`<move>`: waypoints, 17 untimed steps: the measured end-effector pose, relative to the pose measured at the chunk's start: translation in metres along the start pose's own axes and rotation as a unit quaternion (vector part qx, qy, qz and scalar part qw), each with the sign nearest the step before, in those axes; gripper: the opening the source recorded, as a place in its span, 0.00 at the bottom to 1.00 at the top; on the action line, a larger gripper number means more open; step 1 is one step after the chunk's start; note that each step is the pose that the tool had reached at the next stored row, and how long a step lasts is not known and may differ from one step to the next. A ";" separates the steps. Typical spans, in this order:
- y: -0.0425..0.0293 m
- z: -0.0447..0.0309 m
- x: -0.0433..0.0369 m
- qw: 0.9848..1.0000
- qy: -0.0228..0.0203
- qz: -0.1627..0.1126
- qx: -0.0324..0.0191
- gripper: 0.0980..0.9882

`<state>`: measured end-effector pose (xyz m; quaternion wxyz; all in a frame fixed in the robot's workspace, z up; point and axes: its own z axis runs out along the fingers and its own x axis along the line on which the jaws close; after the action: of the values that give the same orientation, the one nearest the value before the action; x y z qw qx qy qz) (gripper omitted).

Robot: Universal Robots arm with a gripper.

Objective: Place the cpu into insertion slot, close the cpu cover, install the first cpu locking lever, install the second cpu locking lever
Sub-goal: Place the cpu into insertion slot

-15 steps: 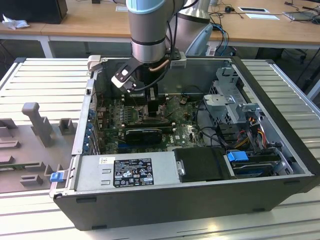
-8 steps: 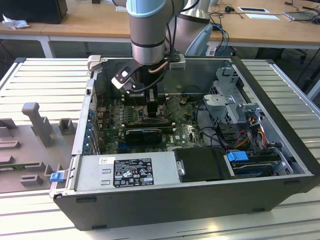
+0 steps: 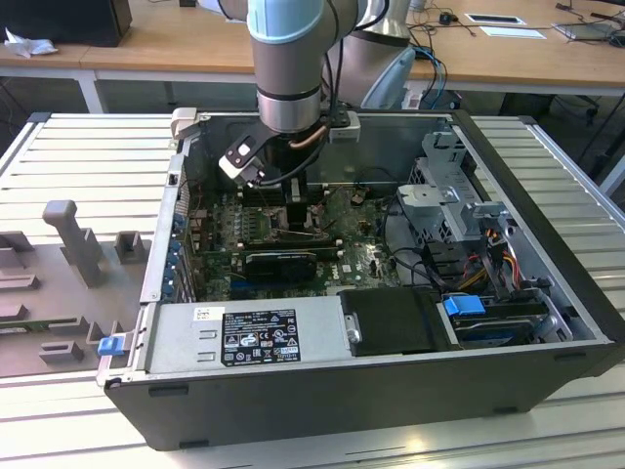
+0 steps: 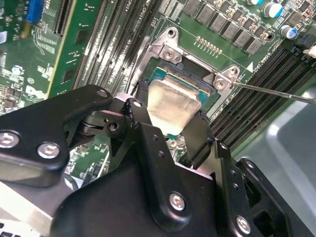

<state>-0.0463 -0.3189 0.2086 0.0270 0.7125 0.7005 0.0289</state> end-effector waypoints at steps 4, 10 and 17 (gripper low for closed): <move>-0.0003 0.0034 0.0015 1.000 0.000 0.000 0.000 0.48; -0.0006 0.0068 0.0018 1.000 0.000 0.000 0.000 0.48; -0.0006 0.0069 0.0024 1.000 0.001 0.000 0.000 0.57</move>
<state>-0.0463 -0.3164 0.2016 0.0264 0.7127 0.7003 0.0296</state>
